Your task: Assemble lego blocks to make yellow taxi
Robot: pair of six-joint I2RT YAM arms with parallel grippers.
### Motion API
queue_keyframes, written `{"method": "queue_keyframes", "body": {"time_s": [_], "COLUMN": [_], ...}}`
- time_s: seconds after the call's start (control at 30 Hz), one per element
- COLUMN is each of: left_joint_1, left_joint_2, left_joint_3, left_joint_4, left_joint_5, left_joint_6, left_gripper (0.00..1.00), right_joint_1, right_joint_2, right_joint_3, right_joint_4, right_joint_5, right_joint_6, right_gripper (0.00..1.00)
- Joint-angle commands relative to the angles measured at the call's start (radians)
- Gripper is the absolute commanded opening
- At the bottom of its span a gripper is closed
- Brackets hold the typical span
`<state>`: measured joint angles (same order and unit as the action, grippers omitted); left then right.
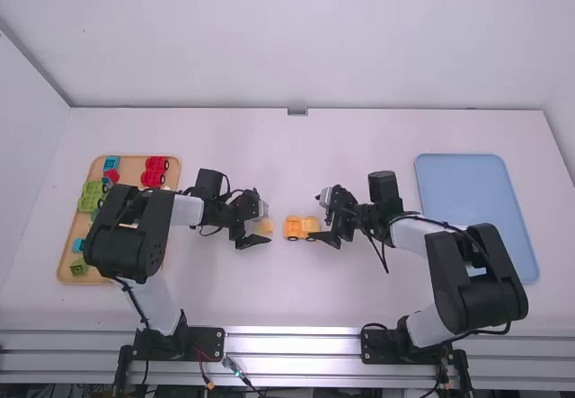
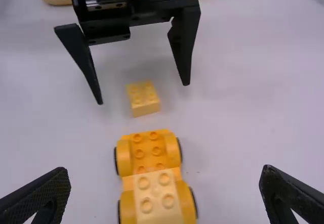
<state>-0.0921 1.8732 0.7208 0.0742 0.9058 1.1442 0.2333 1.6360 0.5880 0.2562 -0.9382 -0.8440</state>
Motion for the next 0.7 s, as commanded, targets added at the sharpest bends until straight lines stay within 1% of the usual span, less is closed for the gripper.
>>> {"method": "queue_keyframes", "body": {"time_s": [0.0, 0.1, 0.17, 0.23, 0.3, 0.37, 0.4, 0.43, 0.47, 0.5, 0.53, 0.57, 0.67], "left_joint_1": [0.028, 0.047, 0.045, 0.047, 0.046, 0.040, 0.040, 0.040, 0.043, 0.047, 0.048, 0.047, 0.040], "left_joint_2": [0.036, 0.074, 0.103, 0.118, 0.130, 0.130, 0.130, 0.130, 0.130, 0.130, 0.130, 0.130, 0.130], "left_joint_3": [-0.032, -0.050, -0.060, -0.061, -0.061, -0.061, -0.061, -0.061, -0.063, -0.063, -0.064, -0.066, -0.074], "left_joint_4": [0.039, 0.113, 0.164, 0.181, 0.183, 0.172, 0.166, 0.166, 0.163, 0.163, 0.163, 0.163, 0.168], "left_joint_5": [0.051, 0.054, 0.090, 0.114, 0.132, 0.122, 0.123, 0.123, 0.122, 0.122, 0.123, 0.122, 0.121], "left_joint_6": [-0.031, -0.068, -0.074, -0.068, -0.017, 0.002, 0.010, 0.013, 0.012, 0.013, 0.013, 0.013, 0.013], "left_gripper": [0.99, 0.99, 0.99, 0.99, 0.99, 0.89, 0.77, 0.62, 0.52, 0.49, 0.43, 0.40, 0.40], "right_joint_1": [0.010, 0.019, 0.013, 0.009, 0.008, 0.008, 0.009, 0.009, 0.009, 0.009, 0.009, 0.009, 0.009], "right_joint_2": [-0.002, -0.002, -0.002, -0.002, -0.002, -0.002, -0.002, -0.002, -0.002, -0.002, -0.002, -0.002, -0.002], "right_joint_3": [0.034, 0.034, 0.034, 0.034, 0.034, 0.034, 0.034, 0.034, 0.034, 0.034, 0.034, 0.034, 0.034], "right_joint_4": [-0.015, -0.018, -0.020, -0.026, -0.030, -0.029, -0.029, -0.030, -0.030, -0.030, -0.030, -0.031, -0.037], "right_joint_5": [0.006, 0.009, 0.000, -0.008, -0.003, -0.005, -0.007, -0.006, -0.004, -0.005, -0.005, -0.005, -0.004], "right_joint_6": [-0.019, -0.037, -0.035, -0.036, -0.024, -0.016, -0.018, -0.017, -0.016, -0.017, -0.017, -0.017, -0.016], "right_gripper": [0.99, 0.99, 0.99, 0.99, 0.99, 0.99, 0.99, 0.99, 0.99, 0.99, 0.99, 0.99, 0.99]}}
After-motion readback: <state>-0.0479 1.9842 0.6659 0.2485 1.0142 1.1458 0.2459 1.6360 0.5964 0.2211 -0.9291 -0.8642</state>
